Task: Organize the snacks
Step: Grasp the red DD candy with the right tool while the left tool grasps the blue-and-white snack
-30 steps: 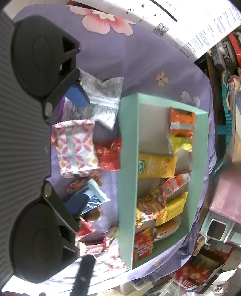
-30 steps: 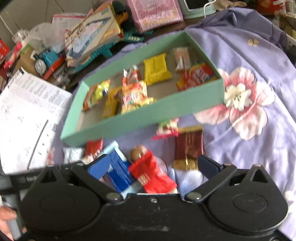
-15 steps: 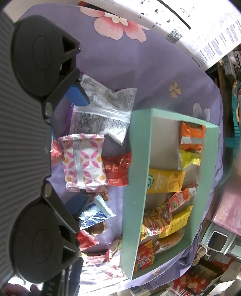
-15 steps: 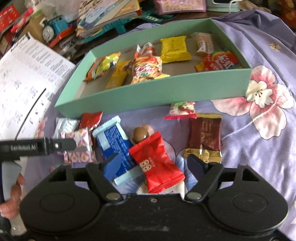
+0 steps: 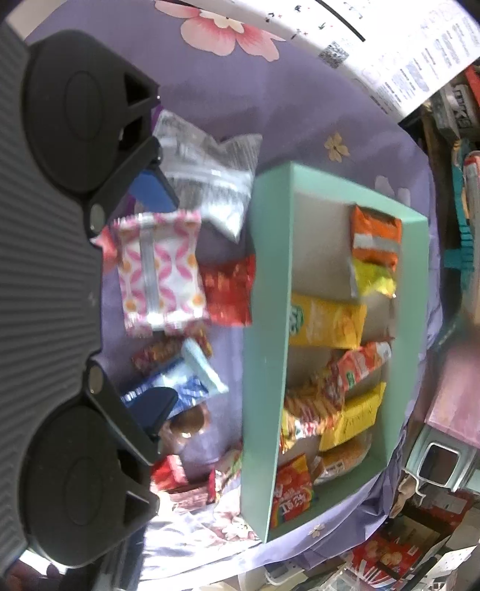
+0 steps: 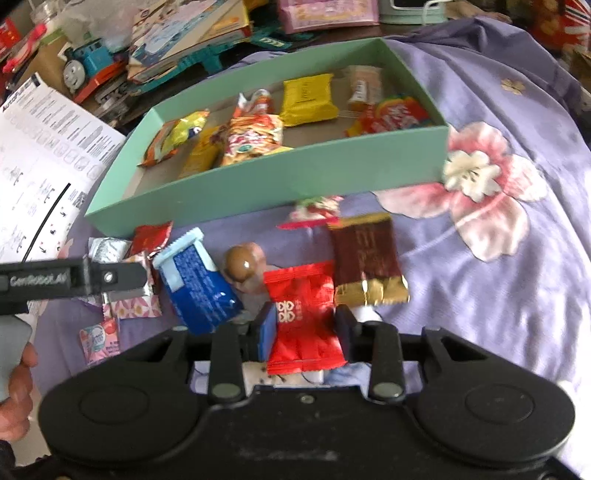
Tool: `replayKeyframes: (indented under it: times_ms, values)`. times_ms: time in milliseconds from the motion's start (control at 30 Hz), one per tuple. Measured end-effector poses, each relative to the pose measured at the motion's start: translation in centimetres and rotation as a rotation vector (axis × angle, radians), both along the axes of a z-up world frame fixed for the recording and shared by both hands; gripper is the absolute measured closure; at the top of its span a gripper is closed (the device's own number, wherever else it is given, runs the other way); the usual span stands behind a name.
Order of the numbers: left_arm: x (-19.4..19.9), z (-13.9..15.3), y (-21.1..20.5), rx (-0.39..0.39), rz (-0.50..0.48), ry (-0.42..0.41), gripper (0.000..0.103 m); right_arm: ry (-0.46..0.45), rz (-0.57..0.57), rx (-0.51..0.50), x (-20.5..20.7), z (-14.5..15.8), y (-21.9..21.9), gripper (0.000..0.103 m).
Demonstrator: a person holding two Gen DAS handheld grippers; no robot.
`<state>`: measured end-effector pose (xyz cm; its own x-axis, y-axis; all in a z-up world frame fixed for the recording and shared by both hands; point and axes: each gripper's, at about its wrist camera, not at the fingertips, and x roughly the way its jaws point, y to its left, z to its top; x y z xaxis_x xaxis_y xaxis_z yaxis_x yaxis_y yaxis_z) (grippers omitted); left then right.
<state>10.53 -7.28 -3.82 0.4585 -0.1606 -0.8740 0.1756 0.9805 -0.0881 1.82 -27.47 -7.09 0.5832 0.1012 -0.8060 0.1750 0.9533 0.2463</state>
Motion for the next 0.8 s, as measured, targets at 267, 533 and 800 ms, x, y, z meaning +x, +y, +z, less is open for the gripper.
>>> replayKeyframes:
  times_ms: [267,533,800]
  values:
    - [-0.1,-1.1,-4.7,0.01,-0.024,0.029,0.03,-0.009,-0.013,0.055,-1.9,-0.4,-1.5,0.069]
    - [-0.5,-2.3,-7.9,0.099,-0.087,-0.009,0.05,-0.016,-0.004,0.088,-3.1,-0.8,-2.3,0.066]
    - [-1.3,-2.1,-5.1,0.054,-0.157,0.026,0.059,-0.026,0.023,0.059,-2.9,-0.7,-1.5,0.057]
